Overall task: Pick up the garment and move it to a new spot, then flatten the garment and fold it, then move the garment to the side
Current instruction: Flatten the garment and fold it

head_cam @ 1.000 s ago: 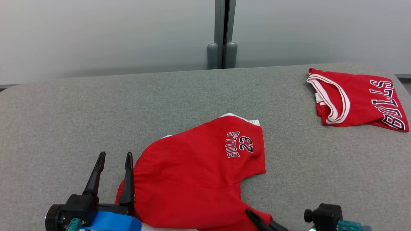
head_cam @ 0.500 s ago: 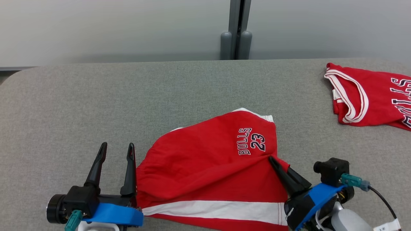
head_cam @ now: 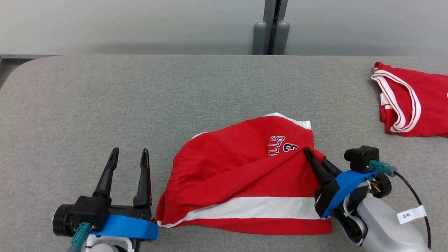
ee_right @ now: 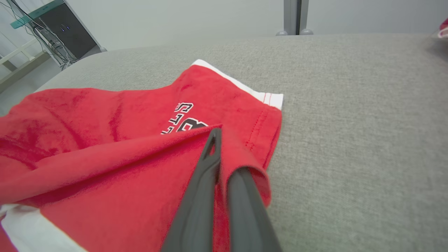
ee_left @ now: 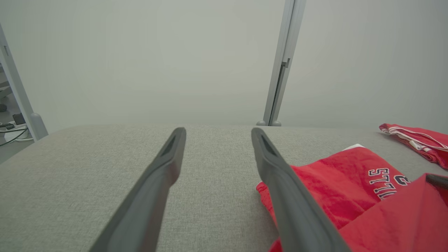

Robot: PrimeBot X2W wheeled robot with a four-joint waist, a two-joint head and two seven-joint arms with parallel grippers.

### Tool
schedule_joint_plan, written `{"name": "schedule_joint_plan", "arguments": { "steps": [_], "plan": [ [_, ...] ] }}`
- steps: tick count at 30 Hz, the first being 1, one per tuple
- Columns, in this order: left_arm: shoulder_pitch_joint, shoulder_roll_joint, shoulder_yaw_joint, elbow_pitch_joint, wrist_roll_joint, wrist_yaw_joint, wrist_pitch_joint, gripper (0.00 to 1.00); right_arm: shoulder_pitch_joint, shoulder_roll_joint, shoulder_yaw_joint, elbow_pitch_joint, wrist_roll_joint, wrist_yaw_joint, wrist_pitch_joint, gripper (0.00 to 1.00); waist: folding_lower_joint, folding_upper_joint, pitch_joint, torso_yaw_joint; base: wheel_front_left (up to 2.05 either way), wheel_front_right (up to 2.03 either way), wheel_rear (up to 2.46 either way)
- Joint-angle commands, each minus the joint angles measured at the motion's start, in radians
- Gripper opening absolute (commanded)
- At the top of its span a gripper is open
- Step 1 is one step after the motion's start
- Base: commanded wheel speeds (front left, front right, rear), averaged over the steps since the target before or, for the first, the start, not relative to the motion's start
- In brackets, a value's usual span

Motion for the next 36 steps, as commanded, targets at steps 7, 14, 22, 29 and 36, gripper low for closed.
{"name": "schedule_joint_plan", "arguments": {
  "steps": [7,14,22,29,36],
  "plan": [
    [0.001,0.000,0.004,0.007,0.000,-0.001,-0.002,1.00,-0.017,-0.012,0.059,0.080,0.048,0.000,-0.053,1.00,-0.0001,-0.0003,-0.012,-0.009,0.00,0.00,0.00],
    [0.025,0.000,0.018,0.008,0.010,-0.001,-0.002,1.00,0.070,-0.062,-0.046,-0.001,0.053,0.000,-0.061,1.00,-0.0001,-0.0003,-0.042,-0.047,0.00,0.00,0.00],
    [0.055,0.000,0.044,0.010,0.027,-0.001,-0.002,1.00,0.225,-0.037,-0.298,-0.210,-0.098,0.000,-0.061,1.00,-0.0001,-0.0003,-0.077,-0.080,0.00,0.00,0.00],
    [0.067,0.000,0.055,0.007,0.059,-0.001,-0.002,1.00,0.350,0.055,-0.424,-0.380,-0.245,0.000,-0.061,1.00,-0.0001,-0.0003,-0.097,-0.080,0.00,0.00,0.00],
    [0.079,0.000,0.068,0.005,0.079,-0.001,-0.002,1.00,0.445,0.129,-0.457,-0.498,-0.402,0.000,-0.060,1.00,-0.0001,-0.0003,-0.117,-0.073,0.00,0.00,0.00]
  ]
}}
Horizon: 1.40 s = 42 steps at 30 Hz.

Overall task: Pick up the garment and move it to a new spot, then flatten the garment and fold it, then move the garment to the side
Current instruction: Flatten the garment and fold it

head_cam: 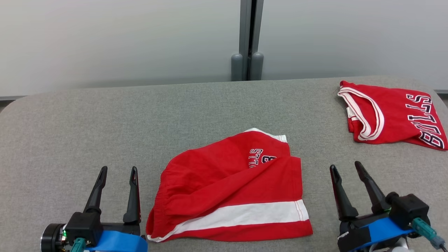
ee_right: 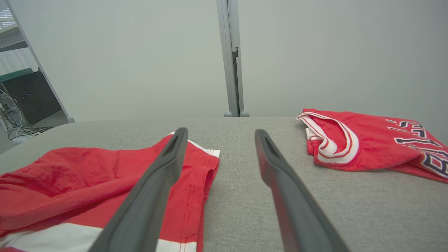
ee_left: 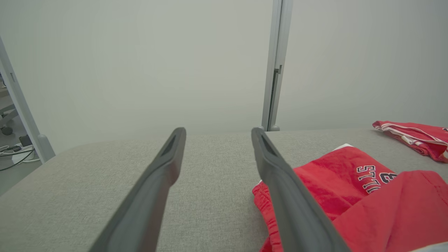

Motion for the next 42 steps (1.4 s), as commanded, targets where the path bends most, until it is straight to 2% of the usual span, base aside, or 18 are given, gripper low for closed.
{"name": "schedule_joint_plan", "arguments": {
  "steps": [1,9,27,35,42],
  "plan": [
    [0.014,0.000,0.009,-0.001,0.004,-0.001,-0.002,1.00,0.034,0.022,-0.004,-0.016,-0.017,0.001,-0.003,1.00,0.0001,0.0001,-0.007,0.000,0.00,0.00,0.00],
    [0.041,0.000,0.001,0.012,0.006,0.005,-0.002,1.00,0.118,0.064,-0.020,-0.046,-0.071,0.000,-0.003,1.00,0.0001,0.0001,-0.034,0.009,0.00,0.00,0.00],
    [0.048,0.000,0.006,0.031,0.010,0.015,-0.002,1.00,0.130,0.077,-0.006,-0.037,-0.104,0.000,-0.003,1.00,0.0001,0.0001,-0.034,0.010,0.00,0.00,0.00],
    [0.085,0.015,-0.066,0.056,0.008,0.000,-0.002,1.00,0.117,0.053,0.031,0.038,-0.081,0.001,-0.003,1.00,0.0001,0.0001,-0.030,0.005,0.00,0.00,0.00],
    [0.107,0.018,-0.128,0.098,-0.003,-0.003,-0.002,1.00,0.071,0.038,0.082,0.158,-0.056,0.001,-0.003,1.00,0.0001,0.0001,-0.010,0.004,0.00,0.00,0.00]
  ]
}}
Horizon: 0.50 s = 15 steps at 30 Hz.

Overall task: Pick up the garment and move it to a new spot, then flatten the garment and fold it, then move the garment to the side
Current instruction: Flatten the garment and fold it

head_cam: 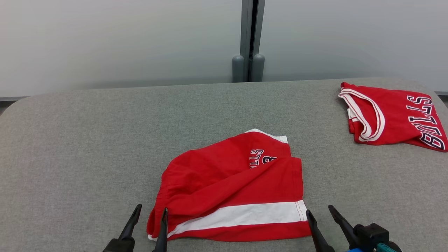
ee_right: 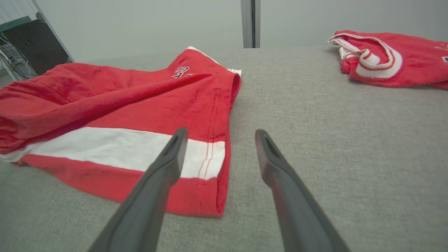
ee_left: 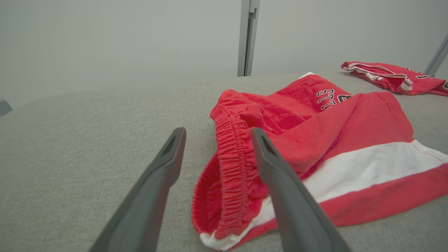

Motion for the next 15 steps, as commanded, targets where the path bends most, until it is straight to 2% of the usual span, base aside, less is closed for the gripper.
{"name": "schedule_joint_plan", "arguments": {
  "steps": [1,15],
  "plan": [
    [0.007,0.005,-0.005,0.008,-0.007,-0.007,-0.002,1.00,-0.018,-0.004,0.010,0.026,0.009,0.000,-0.003,1.00,0.0000,0.0000,0.004,0.000,0.00,0.00,0.00],
    [-0.026,0.023,-0.087,0.118,-0.034,-0.005,-0.002,1.00,-0.110,-0.009,0.097,0.173,0.080,0.000,-0.003,1.00,0.0000,0.0000,0.030,0.001,0.00,0.00,0.00]
  ]
}}
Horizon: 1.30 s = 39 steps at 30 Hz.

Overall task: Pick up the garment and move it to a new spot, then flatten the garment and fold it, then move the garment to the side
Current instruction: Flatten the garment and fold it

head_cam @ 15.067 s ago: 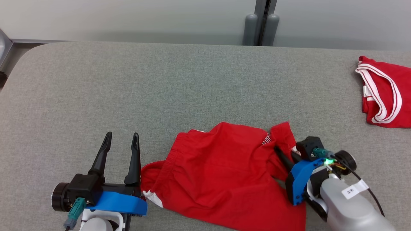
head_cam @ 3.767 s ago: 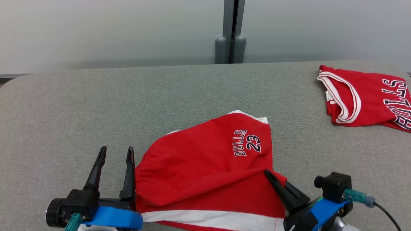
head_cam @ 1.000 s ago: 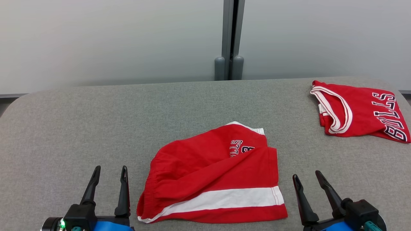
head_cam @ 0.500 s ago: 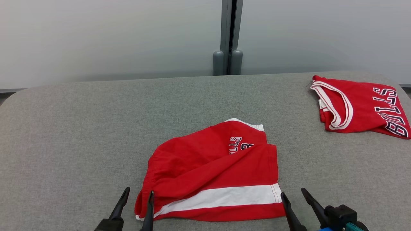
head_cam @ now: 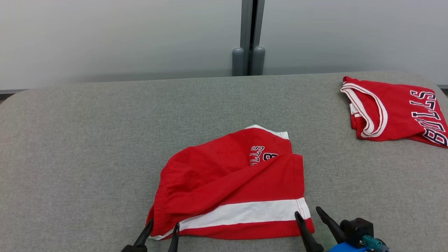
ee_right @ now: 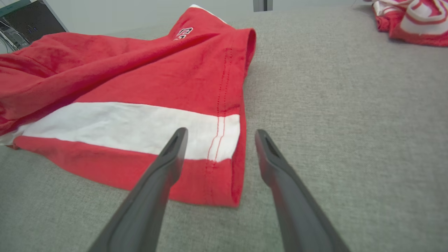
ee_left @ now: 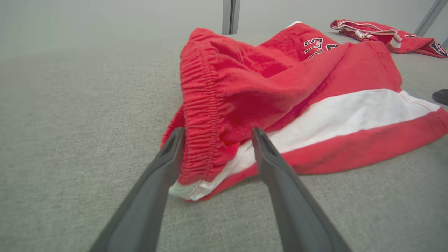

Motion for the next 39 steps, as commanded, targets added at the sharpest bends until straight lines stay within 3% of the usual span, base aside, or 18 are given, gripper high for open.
{"name": "schedule_joint_plan", "arguments": {
  "steps": [1,30,31,32,33,34,35,39],
  "plan": [
    [-0.021,0.003,0.001,0.006,-0.005,-0.001,-0.002,1.00,-0.015,-0.005,0.007,0.009,0.010,0.001,-0.003,1.00,0.0000,-0.0001,0.002,0.001,0.00,0.00,0.00],
    [-0.143,0.042,-0.078,0.177,-0.065,-0.001,-0.002,1.00,-0.195,0.007,0.159,0.164,0.086,0.001,-0.003,1.00,0.0000,-0.0001,0.058,0.004,0.00,0.00,0.00],
    [-0.144,0.042,-0.085,0.185,-0.074,-0.001,-0.002,0.93,-0.196,0.007,0.163,0.162,0.091,0.000,-0.003,1.00,0.0000,-0.0001,0.059,0.004,0.00,0.00,0.00],
    [-0.146,0.043,-0.099,0.194,-0.085,-0.001,-0.002,0.48,-0.195,0.009,0.167,0.159,0.097,0.000,-0.003,0.21,0.0000,-0.0001,0.060,0.004,0.00,0.00,0.00],
    [-0.150,0.047,-0.108,0.200,-0.091,-0.001,-0.002,0.40,-0.196,0.010,0.170,0.158,0.099,0.001,-0.003,0.00,0.0000,-0.0001,0.060,0.004,0.00,0.00,0.00],
    [-0.155,0.050,-0.116,0.204,-0.098,-0.001,-0.002,0.09,-0.198,0.009,0.173,0.154,0.102,0.001,-0.003,0.00,0.0000,-0.0001,0.061,0.003,0.00,0.00,0.00],
    [-0.159,0.050,-0.126,0.205,-0.105,-0.001,-0.002,0.00,-0.200,0.008,0.174,0.145,0.104,0.000,-0.003,0.00,0.0000,-0.0001,0.060,0.003,0.00,0.00,0.00],
    [-0.172,0.048,-0.150,0.155,-0.143,-0.001,-0.003,0.00,-0.194,0.001,0.156,0.093,0.102,0.001,-0.003,0.00,0.0000,-0.0001,0.056,0.003,0.00,0.00,0.00]
  ]
}}
